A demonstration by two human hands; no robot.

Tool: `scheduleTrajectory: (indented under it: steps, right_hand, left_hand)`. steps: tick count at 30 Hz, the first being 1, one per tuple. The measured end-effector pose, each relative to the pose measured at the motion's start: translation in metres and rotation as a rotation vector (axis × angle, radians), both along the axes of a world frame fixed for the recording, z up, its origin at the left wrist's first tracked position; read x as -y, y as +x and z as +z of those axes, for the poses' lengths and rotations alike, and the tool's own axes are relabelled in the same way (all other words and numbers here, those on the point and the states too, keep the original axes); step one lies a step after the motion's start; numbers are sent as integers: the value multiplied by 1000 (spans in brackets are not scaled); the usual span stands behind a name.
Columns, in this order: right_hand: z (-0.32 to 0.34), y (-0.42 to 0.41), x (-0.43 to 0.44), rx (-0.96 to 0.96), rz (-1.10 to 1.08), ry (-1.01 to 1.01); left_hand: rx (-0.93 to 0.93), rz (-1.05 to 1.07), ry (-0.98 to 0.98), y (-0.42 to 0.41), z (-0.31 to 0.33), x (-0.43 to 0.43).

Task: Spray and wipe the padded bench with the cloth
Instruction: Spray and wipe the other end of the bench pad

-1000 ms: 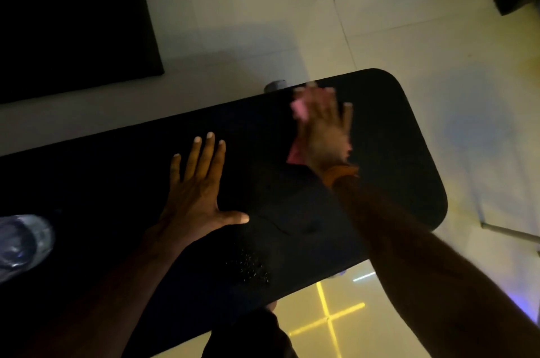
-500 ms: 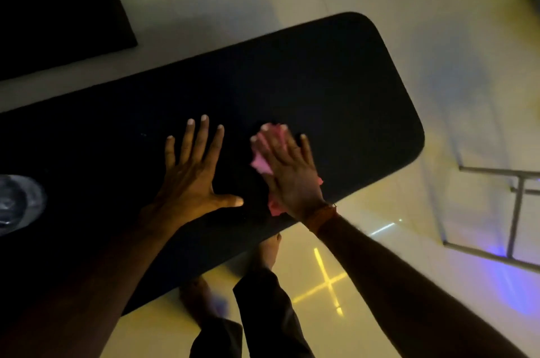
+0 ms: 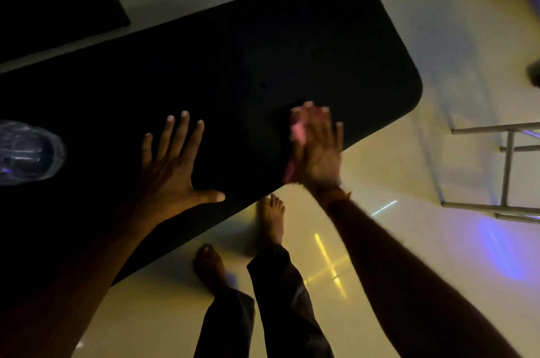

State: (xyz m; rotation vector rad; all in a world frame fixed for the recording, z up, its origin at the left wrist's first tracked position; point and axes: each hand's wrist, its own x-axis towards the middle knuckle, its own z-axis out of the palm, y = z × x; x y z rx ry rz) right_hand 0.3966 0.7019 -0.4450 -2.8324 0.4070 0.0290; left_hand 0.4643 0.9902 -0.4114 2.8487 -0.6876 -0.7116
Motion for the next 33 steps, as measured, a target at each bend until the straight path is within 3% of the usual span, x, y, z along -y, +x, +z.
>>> scheduleTrajectory:
  steps: [2, 3, 7, 8, 12, 13, 16, 17, 18, 21, 22, 26, 27, 30, 31, 32, 33]
  right_hand:
    - [2, 2, -8, -9, -262, 70]
    - [5, 6, -30, -1, -253, 112]
    - [7, 20, -96, -45, 568, 19]
    - [4, 36, -84, -2, 577, -16]
    - [2, 99, -58, 11, -177, 89]
    - [3, 104, -72, 3, -123, 90]
    - [0, 102, -92, 11, 592, -4]
    - [-1, 117, -76, 41, 693, -35]
    - [-5, 137, -59, 72, 622, -57]
    - [-4, 197, -46, 29, -85, 11]
    - [-6, 203, -63, 38, -118, 25]
    - [-7, 202, -100, 79, 756, 10]
    - [-6, 217, -86, 92, 751, -16]
    - [-8, 267, -71, 33, 80, -16]
    - [-8, 270, -88, 25, -1, 10]
    - [-6, 268, -111, 49, 112, 36]
    - [-4, 258, -136, 72, 369, 49]
  left_hand:
    - [-2, 28, -17, 0, 2, -9]
    - [-11, 38, -28, 0, 3, -11]
    - [5, 102, -67, 2, 4, -17]
    - [13, 122, -63, 4, 4, -19]
    - [19, 148, -49, 18, 3, -29]
    - [22, 143, -48, 21, 1, -29]
    - [30, 160, -39, 28, -3, -30]
    - [34, 183, -39, 32, -3, -31]
    - [37, 207, -38, 36, -3, -32]
    - [23, 248, -25, 49, -2, -36]
    - [17, 251, -21, 52, -2, -37]
    - [2, 296, 5, 53, -1, -36]
    - [1, 305, 3, 53, -1, -35]
    - [8, 321, -12, 52, 0, -34]
    - [5, 322, -10, 52, 1, -33]
    - [3, 327, -6, 51, 1, -33]
    - [2, 342, 2, 50, 1, -33]
